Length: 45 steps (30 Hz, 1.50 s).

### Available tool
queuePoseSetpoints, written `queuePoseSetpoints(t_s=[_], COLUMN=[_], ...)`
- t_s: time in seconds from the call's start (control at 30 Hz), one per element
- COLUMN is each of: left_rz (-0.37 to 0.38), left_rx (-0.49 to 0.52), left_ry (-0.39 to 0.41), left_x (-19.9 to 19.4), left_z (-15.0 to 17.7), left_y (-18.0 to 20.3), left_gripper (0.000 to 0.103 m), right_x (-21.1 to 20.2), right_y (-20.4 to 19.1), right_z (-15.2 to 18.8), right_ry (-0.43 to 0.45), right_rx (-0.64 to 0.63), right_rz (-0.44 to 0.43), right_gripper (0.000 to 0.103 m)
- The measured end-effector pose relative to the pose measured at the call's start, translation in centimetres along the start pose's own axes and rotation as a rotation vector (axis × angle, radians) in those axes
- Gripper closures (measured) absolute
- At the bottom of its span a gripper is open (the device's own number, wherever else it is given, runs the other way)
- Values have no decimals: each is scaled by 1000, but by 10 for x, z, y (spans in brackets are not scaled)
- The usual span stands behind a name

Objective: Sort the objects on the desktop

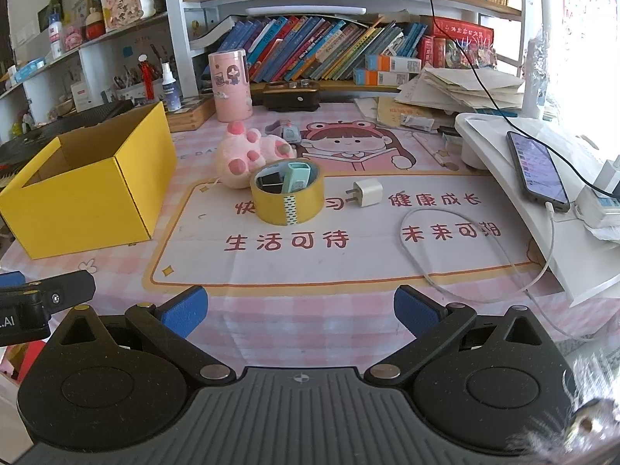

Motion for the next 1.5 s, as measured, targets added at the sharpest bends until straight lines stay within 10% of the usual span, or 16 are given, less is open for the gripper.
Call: queuePoseSetpoints(t_s=[1.5], left_rz=[-34], left_rx=[-112], left_ry=[-12], left_x=[94], left_z=[-48], left_y=[58], left_gripper=[0], right_x=[97], right_y=[63], right_z=[-80], right_ry=[-36], right_rx=[-91], right_rz=[-93], right_gripper=[0])
Point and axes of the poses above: each gripper's, at about its wrist camera, not at the fingertips, and x roughly the way its jaws point, y to its right, z to its underside, the point moved 5 cm from there along x, roughly the way its jaws point, and after that the axes turned 7 degrees about z, right-handed, at the moved point
